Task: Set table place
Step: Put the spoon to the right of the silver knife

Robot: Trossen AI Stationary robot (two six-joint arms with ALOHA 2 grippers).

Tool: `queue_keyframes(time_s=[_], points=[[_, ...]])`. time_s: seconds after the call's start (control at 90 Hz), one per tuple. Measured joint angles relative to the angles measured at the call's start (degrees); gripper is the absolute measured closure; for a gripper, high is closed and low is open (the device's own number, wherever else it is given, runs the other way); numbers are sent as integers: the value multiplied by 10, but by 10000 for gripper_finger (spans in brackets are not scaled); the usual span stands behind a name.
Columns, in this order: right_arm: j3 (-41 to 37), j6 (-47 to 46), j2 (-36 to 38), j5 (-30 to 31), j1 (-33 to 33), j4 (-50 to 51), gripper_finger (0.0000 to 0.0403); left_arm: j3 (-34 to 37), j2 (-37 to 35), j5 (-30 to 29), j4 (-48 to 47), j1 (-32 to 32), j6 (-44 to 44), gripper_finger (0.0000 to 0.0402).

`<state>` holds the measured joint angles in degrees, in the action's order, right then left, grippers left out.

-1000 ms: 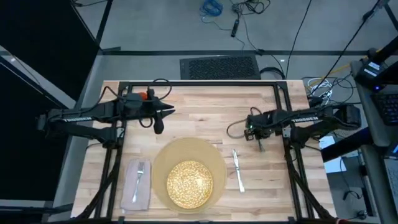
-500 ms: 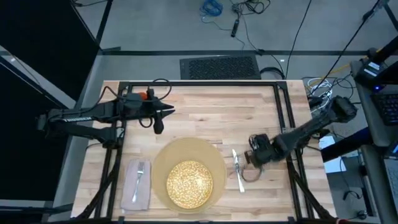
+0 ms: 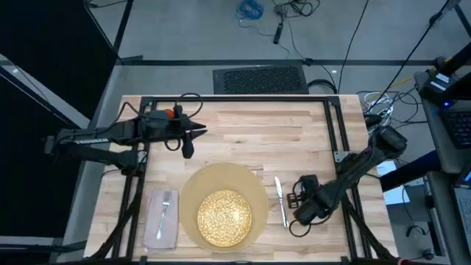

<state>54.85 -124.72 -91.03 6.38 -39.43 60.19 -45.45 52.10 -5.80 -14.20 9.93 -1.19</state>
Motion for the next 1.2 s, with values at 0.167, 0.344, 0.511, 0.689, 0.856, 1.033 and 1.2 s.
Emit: queue_keyframes(time_s=[0.167,0.344,0.511,0.689,0.856,1.033,1.2], points=[[-4,0,-14,-8,8,-15,403,0,0,0,-4,-5,0,338],[-4,0,-15,-7,16,-19,403,0,0,0,-4,-11,0,338],[-4,0,-15,-7,20,-12,403,0,0,0,-5,-14,0,338],[-4,0,-24,-7,20,-12,403,0,0,0,-5,-14,1,338],[-4,2,-41,-7,23,-28,403,0,0,0,-5,-14,1,338],[-4,7,-47,-6,23,-55,403,0,0,0,-5,-14,1,338],[-4,9,-64,-6,20,-80,403,0,0,0,-5,-18,1,338]])
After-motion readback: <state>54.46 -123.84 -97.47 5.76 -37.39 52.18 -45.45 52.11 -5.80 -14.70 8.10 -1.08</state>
